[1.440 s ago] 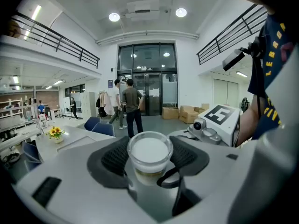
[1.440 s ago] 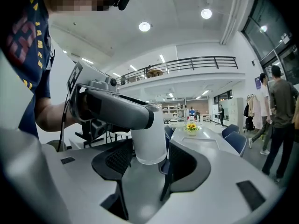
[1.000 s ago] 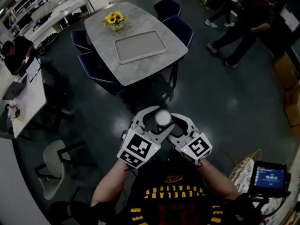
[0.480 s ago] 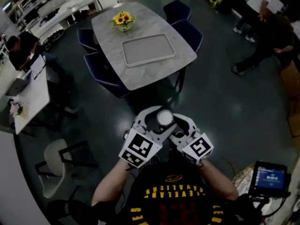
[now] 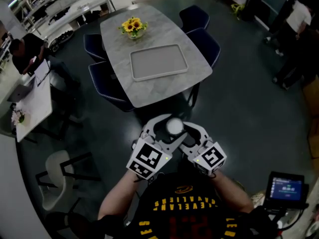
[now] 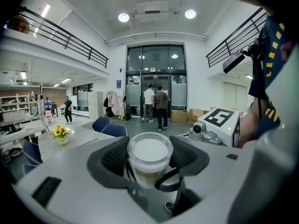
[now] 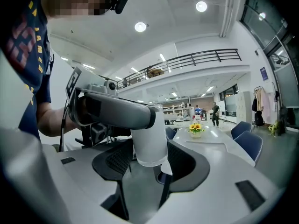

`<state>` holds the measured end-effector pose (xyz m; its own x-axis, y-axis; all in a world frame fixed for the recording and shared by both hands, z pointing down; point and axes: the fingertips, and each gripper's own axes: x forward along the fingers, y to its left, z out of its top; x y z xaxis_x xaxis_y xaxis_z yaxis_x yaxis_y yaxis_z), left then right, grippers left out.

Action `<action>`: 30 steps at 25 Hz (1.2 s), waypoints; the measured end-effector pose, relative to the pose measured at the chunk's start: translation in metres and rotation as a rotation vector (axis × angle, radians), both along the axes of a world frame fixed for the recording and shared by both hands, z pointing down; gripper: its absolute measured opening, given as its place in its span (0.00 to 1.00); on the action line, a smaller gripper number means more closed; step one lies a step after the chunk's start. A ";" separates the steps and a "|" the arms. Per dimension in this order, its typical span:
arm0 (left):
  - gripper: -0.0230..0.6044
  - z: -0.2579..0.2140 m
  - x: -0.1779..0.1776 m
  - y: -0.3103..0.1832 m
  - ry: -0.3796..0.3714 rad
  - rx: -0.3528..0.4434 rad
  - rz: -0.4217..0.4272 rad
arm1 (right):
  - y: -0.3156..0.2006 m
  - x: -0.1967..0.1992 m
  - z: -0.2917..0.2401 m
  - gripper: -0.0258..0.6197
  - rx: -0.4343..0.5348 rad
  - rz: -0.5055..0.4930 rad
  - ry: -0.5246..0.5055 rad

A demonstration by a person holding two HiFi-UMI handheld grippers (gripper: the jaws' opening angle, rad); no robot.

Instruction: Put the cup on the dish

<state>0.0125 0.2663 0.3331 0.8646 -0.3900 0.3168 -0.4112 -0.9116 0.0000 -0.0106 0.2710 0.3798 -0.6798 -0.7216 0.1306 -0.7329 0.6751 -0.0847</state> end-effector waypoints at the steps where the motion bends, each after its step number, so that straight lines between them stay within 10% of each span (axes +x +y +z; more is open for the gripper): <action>1: 0.47 -0.001 0.004 -0.006 0.000 0.001 -0.006 | -0.006 0.004 0.000 0.41 0.005 -0.006 -0.001; 30: 0.47 0.007 0.123 -0.138 -0.023 0.004 -0.228 | -0.133 0.124 0.008 0.41 0.006 -0.214 -0.020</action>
<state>0.1354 0.1283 0.3405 0.7465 -0.5761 0.3331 -0.6065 -0.7949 -0.0155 0.1129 0.1380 0.3876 -0.8200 -0.5614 0.1116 -0.5710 0.8156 -0.0936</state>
